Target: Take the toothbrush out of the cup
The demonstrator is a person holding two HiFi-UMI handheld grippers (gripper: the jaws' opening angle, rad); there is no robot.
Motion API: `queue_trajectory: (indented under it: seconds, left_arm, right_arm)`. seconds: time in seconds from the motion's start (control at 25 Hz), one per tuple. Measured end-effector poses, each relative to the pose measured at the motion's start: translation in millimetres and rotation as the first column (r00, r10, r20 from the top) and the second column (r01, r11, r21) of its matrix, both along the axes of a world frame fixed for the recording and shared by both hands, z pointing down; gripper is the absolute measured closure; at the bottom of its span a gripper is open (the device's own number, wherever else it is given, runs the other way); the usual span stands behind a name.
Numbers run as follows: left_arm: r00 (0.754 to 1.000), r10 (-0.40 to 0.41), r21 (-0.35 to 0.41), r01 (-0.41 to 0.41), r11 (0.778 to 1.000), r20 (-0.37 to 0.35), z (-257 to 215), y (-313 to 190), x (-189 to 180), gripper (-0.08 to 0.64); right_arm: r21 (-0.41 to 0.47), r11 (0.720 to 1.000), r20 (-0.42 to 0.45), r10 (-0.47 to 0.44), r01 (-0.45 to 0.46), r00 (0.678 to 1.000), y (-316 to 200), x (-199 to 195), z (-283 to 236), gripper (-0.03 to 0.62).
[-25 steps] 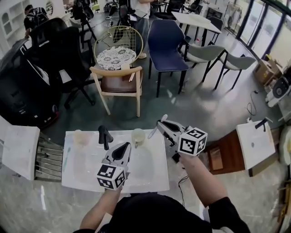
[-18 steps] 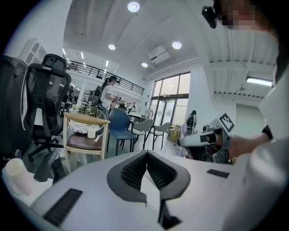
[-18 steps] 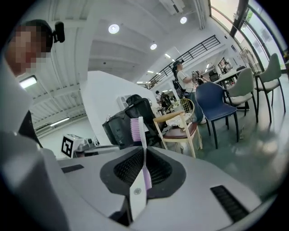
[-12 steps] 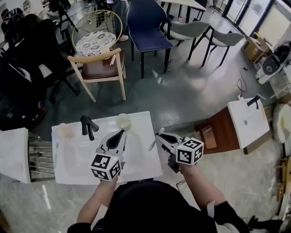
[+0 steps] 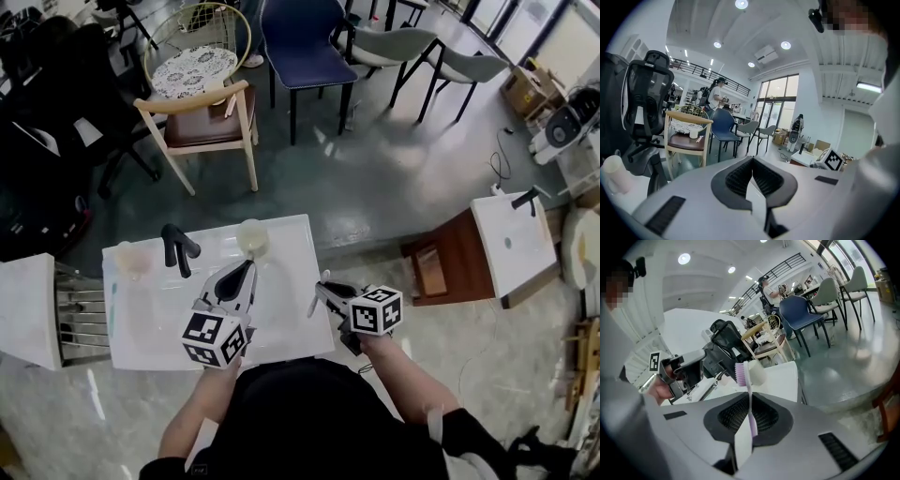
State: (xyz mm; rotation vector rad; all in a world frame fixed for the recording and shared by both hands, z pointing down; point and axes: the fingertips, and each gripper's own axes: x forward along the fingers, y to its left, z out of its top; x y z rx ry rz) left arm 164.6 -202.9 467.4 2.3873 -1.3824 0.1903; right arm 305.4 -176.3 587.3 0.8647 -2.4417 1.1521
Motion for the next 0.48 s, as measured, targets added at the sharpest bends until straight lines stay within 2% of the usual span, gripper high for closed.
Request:
queue_trajectory:
  seconds: [0.28, 0.4, 0.48]
  left_arm:
    - [1.0, -0.006, -0.019, 0.006, 1.0, -0.023, 0.4, 9.8, -3.1, 0.545]
    - [1.0, -0.019, -0.035, 0.018, 0.999, -0.022, 5.5, 15.2, -8.8, 0.545]
    - [0.999, -0.032, -0.043, 0.031, 0.999, -0.022, 8.7, 17.3, -14.5, 0.545]
  right_arm:
    - [-0.063, 0.998, -0.058, -0.025, 0.021, 0.998, 4.6, -12.2, 42.9, 0.551]
    - [-0.094, 0.996, -0.078, -0.002, -0.005, 0.997, 1.8, -11.6, 64.2, 0.551]
    - [-0.128, 0.991, -0.058, 0.031, -0.039, 0.998, -1.8, -11.8, 73.4, 0.551]
